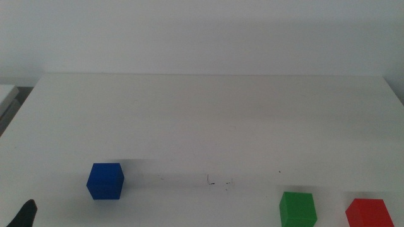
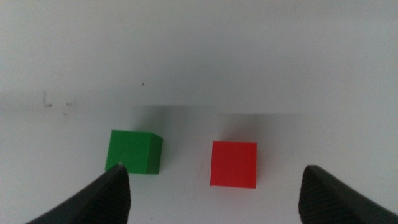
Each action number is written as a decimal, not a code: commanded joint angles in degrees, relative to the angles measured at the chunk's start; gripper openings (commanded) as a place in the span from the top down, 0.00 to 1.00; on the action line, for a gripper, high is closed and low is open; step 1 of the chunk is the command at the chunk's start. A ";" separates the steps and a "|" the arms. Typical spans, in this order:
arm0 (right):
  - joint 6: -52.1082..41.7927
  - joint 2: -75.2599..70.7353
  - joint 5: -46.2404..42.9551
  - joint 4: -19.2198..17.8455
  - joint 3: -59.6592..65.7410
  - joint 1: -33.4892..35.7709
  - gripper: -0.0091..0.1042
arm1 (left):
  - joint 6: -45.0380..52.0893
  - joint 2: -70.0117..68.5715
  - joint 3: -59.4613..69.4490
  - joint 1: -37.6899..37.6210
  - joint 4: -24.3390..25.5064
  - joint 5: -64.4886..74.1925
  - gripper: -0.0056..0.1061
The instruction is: Stack red cubes first, then green, then blue cubes in a specific spot.
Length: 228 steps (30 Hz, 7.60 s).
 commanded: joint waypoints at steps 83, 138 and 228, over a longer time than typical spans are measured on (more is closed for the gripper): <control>44.08 73.38 -1.69 -17.50 -44.44 43.65 0.89 | -0.02 -0.22 0.04 0.08 -0.13 -0.71 0.11; 50.92 34.50 -3.11 -25.54 -9.47 44.44 0.10 | -0.02 -0.22 0.04 0.08 -0.13 -0.71 0.11; 50.89 72.67 2.02 -20.31 -46.68 43.68 0.91 | -0.02 -0.22 0.04 0.08 -0.13 -0.71 0.11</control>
